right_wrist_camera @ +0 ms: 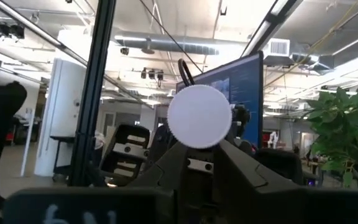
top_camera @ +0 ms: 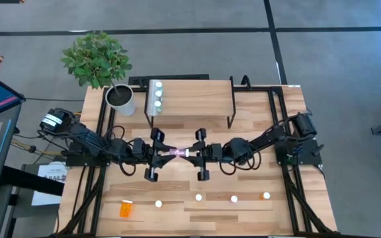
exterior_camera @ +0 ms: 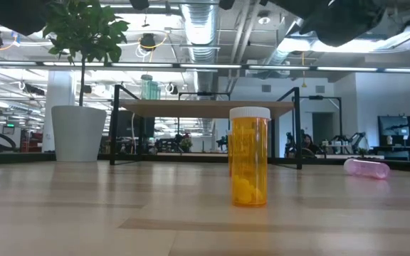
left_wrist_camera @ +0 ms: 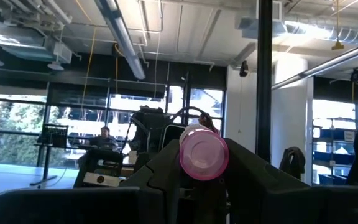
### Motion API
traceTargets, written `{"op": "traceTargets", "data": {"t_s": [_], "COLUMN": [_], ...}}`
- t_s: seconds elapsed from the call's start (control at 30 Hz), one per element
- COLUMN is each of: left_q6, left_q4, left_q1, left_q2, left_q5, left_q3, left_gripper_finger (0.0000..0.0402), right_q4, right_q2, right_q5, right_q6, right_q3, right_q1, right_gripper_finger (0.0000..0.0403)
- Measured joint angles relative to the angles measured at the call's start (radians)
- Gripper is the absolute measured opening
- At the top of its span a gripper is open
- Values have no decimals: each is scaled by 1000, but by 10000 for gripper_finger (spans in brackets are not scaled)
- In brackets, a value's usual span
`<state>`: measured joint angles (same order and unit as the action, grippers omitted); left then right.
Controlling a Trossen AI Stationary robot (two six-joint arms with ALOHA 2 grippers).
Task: Pick and place medicine bottles onto shelf by color
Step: Put the top pink pill bottle on the shelf
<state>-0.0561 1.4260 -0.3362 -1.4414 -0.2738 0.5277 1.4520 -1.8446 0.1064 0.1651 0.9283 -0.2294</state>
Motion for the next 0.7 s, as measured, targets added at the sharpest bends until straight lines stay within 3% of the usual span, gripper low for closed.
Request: {"op": "traceTargets", "data": {"t_s": [0.23,0.7], "left_q6": [-16,-36], "left_q4": [-30,-64], "left_q1": [0,1], "left_q2": [1,0], "left_q5": [-24,-83], "left_q3": [0,-1], "left_gripper_finger": [87,87], "right_q4": [48,84], "right_q2": [0,3], "right_q5": [0,0], "right_q6": [0,-43], "right_q3": [-1,0], "right_q1": [2,3], "right_gripper_finger": [71,69]}}
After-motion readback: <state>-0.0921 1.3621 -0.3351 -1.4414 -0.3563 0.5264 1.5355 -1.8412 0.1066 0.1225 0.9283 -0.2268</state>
